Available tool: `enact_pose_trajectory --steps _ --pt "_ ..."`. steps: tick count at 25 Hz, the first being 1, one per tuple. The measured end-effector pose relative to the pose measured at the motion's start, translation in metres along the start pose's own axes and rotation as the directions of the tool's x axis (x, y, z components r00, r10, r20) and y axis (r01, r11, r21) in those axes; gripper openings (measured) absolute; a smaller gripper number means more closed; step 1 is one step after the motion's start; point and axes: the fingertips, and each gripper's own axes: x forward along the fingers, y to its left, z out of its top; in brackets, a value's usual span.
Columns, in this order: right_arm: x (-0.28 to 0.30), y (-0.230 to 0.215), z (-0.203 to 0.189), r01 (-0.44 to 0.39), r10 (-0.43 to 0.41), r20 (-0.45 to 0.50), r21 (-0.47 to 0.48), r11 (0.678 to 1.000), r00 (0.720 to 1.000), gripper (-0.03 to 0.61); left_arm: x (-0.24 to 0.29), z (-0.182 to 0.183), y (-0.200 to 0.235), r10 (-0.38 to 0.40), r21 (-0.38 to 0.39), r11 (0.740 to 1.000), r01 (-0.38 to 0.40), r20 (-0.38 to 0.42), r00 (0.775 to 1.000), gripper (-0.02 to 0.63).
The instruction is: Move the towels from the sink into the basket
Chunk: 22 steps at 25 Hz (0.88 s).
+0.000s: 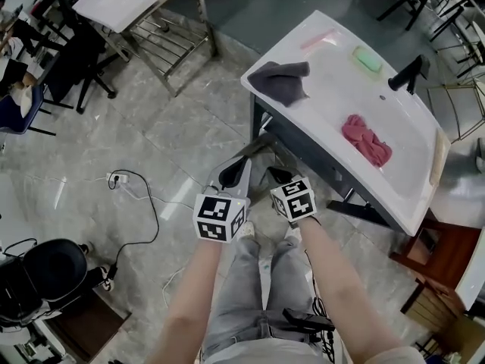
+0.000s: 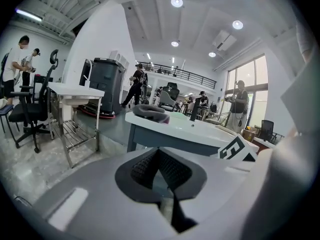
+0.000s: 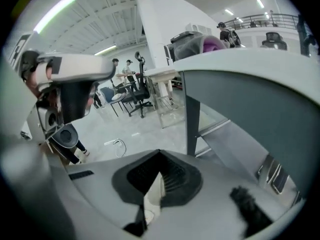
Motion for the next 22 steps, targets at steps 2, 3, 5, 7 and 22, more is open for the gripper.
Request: enact_pose_trajectory --steps 2,3,5,7,22 --pt "-0.01 0.001 0.008 -0.004 0.004 0.019 -0.005 1.0 1.0 0.017 0.0 0.005 -0.004 -0.003 -0.001 1.0 0.003 -0.002 1.0 0.005" --pt "-0.015 0.002 0.013 -0.005 0.005 0.029 -0.005 1.0 1.0 0.017 0.0 0.008 -0.007 -0.008 0.001 1.0 0.008 -0.001 1.0 0.005" --pt "-0.025 0.004 0.021 -0.009 0.009 0.048 -0.006 1.0 0.999 0.017 -0.001 0.014 -0.011 -0.017 -0.001 1.0 0.017 0.002 1.0 0.005" --pt "-0.036 0.007 0.029 -0.013 0.014 0.063 -0.012 1.0 0.998 0.017 -0.002 0.02 -0.015 -0.02 0.0 1.0 0.02 0.001 1.0 0.005" --pt "-0.123 0.014 0.079 0.023 -0.009 0.193 -0.069 0.997 0.981 0.017 -0.019 0.073 -0.057 -0.051 0.063 0.997 0.047 0.056 0.997 0.005"
